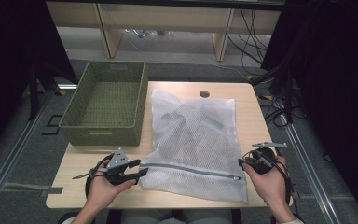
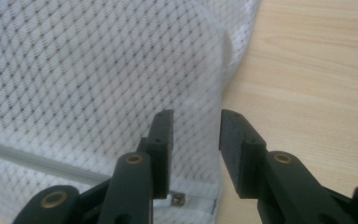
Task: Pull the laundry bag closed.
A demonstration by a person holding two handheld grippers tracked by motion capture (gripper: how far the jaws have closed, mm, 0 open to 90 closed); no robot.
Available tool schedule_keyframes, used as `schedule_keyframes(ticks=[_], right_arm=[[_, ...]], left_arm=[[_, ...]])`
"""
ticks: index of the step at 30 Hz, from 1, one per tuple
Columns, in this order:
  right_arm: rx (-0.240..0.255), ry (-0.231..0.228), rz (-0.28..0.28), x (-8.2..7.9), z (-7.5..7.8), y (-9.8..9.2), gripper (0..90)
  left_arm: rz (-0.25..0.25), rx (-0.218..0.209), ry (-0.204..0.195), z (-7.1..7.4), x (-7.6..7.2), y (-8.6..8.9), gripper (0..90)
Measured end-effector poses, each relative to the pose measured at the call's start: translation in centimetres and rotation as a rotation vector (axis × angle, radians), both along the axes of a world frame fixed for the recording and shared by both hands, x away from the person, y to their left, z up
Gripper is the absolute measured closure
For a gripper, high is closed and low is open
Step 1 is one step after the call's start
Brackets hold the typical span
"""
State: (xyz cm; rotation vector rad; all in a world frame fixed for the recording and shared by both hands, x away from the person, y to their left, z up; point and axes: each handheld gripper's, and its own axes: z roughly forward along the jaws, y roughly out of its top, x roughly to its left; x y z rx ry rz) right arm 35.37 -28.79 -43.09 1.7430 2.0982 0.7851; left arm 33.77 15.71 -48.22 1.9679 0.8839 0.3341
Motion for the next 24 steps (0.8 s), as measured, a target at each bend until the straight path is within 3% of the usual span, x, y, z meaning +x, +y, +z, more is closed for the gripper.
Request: schedule_keyframes(ticks=[2, 3, 5, 6, 7, 8, 11, 12, 13, 15, 16, 18, 24], right_arm=[[0.011, -0.002, -0.01, 0.3, -0.3, -0.2, 65.8], [0.015, 0.0, -0.007, 0.4, -0.3, -0.3, 65.8], [0.007, -0.007, -0.015, 0.7, -0.6, -0.5, 65.7], [0.015, -0.014, -0.016, 0.8, -0.7, -0.6, 65.4], [0.015, -0.014, -0.016, 0.8, -0.7, -0.6, 65.4], [0.026, -0.02, -0.02, 1.1, -0.8, -0.7, 65.1], [0.022, -0.05, -0.005, 1.7, -0.7, -1.0, 63.0], [0.022, -0.05, -0.005, 1.7, -0.7, -1.0, 63.0], [0.014, -0.101, 0.007, 2.3, -0.9, -1.5, 62.5], [0.013, -0.1, -0.01, 2.4, -0.9, -1.6, 62.4], [0.041, -0.133, -0.003, 2.7, -1.2, -1.9, 61.8], [0.009, -0.114, -0.017, 2.7, -1.1, -2.1, 61.6], [0.029, -0.137, -0.01, 2.5, -1.1, -2.3, 60.8]], left_arm=[[-0.044, -0.009, -0.03, 0.2, -0.1, 0.2, 41.8], [-0.044, -0.009, -0.03, 0.2, -0.1, 0.2, 39.6], [-0.048, -0.014, -0.085, 0.3, -0.3, 0.7, 36.4], [-0.048, -0.014, -0.085, 0.3, -0.3, 0.7, 34.7], [-0.05, -0.024, -0.094, 0.3, -0.4, 0.9, 34.7], [-0.041, -0.067, -0.114, 0.4, -0.6, 1.1, 33.0], [-0.049, -0.08, -0.141, 0.5, -1.0, 1.5, 31.8], [-0.049, -0.08, -0.141, 0.5, -1.0, 1.5, 31.6], [-0.044, -0.095, -0.15, 0.4, -1.2, 1.6, 31.3], [-0.042, -0.101, -0.152, 0.4, -1.2, 1.8, 31.1], [-0.031, -0.108, -0.163, 0.4, -1.3, 1.8, 30.8], [-0.023, -0.125, -0.18, 0.6, -1.4, 2.1, 30.5], [-0.016, -0.129, -0.199, 0.6, -1.3, 2.0, 30.5]])
